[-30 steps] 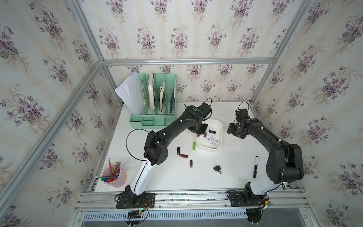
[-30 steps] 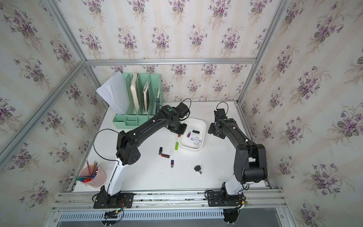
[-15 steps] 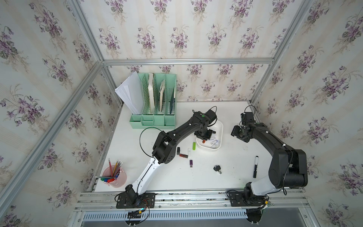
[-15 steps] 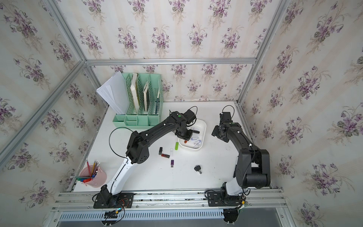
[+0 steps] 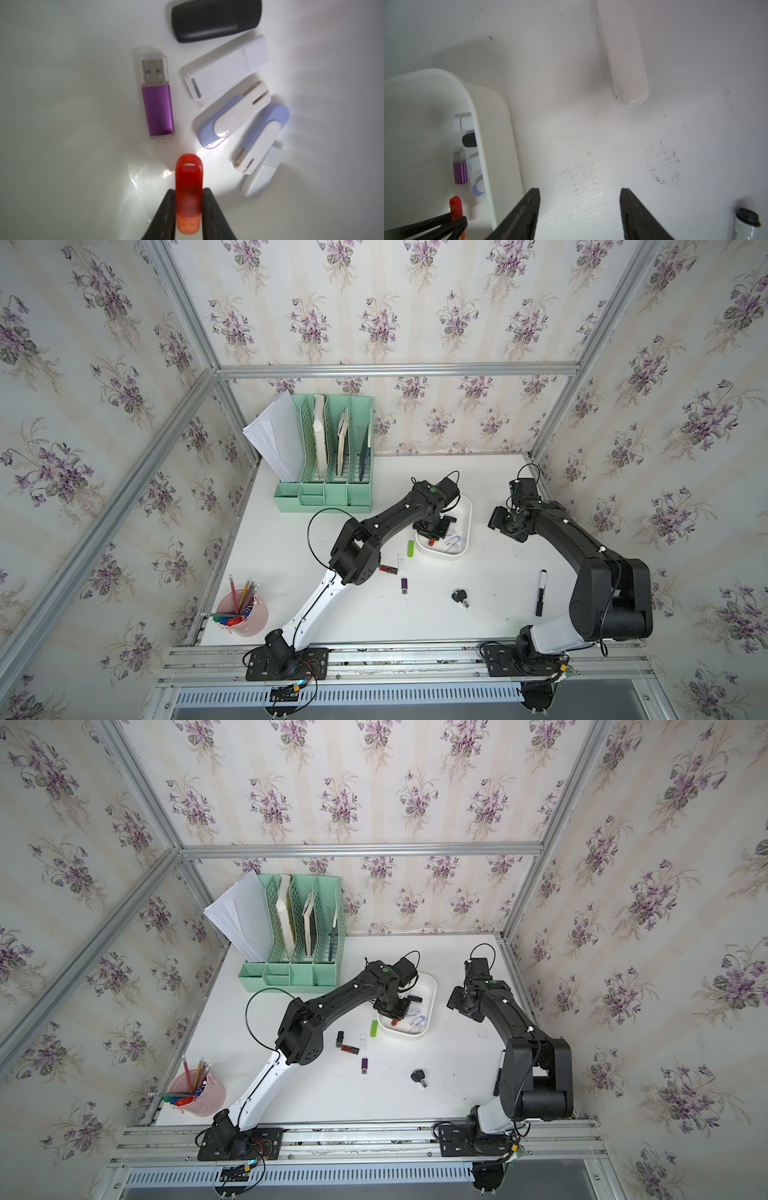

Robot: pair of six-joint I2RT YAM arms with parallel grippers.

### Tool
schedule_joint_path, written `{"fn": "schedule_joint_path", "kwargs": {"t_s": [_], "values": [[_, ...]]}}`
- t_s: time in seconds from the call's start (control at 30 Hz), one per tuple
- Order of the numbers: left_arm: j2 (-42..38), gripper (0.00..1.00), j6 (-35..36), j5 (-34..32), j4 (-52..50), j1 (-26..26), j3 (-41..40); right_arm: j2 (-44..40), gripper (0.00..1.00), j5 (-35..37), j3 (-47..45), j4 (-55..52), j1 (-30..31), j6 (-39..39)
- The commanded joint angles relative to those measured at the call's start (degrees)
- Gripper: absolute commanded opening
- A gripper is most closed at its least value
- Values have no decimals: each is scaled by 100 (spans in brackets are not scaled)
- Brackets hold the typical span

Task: Put the usb flash drive into the storage box
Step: Pick up the USB flash from the center of the board.

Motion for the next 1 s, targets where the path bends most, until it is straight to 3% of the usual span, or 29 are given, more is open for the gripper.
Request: {"fn": "schedule_joint_path", "kwargs": {"t_s": [0.0, 0.27, 0.47, 0.63, 0.8, 0.97], "values": [[67, 26, 62, -142, -34, -4, 46, -11, 66, -46, 10, -9, 0, -62], [197, 28, 81, -200, -89, -4, 165, -32, 66, -56, -51, 5, 0, -105], [166, 38, 67, -134, -104, -5, 309, -136, 66, -62, -78, 6, 0, -153], [-495, 48, 5, -114, -95, 24, 208, -445, 66, -140, -180, 41, 66, -234], [-1866, 54, 58, -260, -87, 299, -1070, -876, 67, -149, -277, -95, 517, -234], [-3473, 64, 198, -357, 453, 838, -3663, -1172, 68, -44, -284, -314, 1409, 23]]}}
